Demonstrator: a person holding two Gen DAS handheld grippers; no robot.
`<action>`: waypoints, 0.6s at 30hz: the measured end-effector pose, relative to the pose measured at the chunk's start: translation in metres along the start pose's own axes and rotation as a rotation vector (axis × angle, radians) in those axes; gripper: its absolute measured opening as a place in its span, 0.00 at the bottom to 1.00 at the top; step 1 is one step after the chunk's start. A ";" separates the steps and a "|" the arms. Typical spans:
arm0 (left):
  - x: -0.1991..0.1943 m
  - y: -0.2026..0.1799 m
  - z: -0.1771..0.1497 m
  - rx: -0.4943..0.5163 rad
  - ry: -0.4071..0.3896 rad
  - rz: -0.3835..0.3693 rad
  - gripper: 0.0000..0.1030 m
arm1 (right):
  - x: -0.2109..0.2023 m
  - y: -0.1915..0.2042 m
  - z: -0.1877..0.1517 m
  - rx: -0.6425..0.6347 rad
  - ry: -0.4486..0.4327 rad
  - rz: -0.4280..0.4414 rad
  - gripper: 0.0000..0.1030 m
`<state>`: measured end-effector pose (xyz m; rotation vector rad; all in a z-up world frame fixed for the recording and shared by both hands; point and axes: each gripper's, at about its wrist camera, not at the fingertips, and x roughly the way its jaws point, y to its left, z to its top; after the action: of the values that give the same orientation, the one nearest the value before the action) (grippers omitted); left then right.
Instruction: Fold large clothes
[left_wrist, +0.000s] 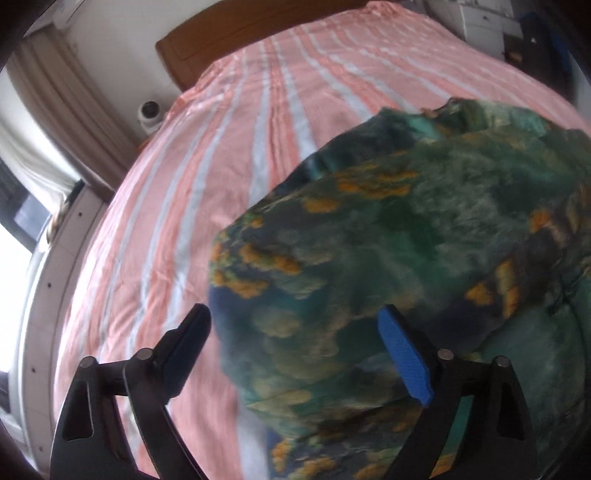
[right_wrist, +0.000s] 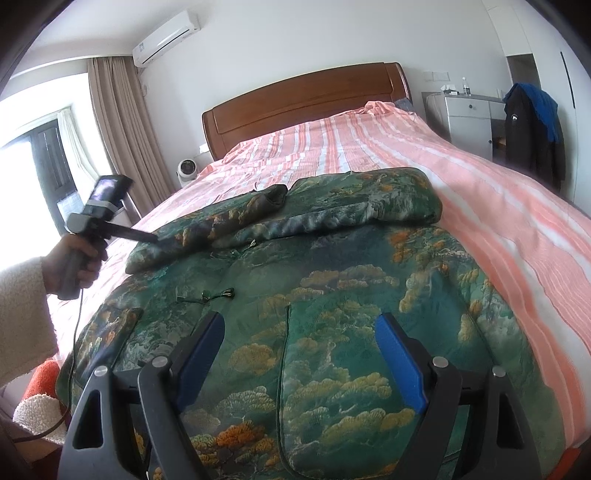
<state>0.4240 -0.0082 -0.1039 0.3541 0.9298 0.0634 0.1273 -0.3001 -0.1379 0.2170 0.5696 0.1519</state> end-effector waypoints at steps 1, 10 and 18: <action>-0.008 -0.006 0.003 -0.007 -0.027 -0.040 0.90 | -0.001 0.000 0.000 -0.003 -0.003 0.000 0.81; -0.066 -0.096 0.044 0.129 -0.202 -0.242 0.95 | -0.003 -0.004 0.001 0.008 -0.011 0.018 0.81; -0.026 -0.093 0.075 -0.202 -0.115 -0.347 0.95 | -0.005 -0.004 0.000 0.005 -0.012 0.031 0.81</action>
<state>0.4588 -0.1213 -0.0734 0.0058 0.8514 -0.1786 0.1233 -0.3048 -0.1360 0.2317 0.5550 0.1787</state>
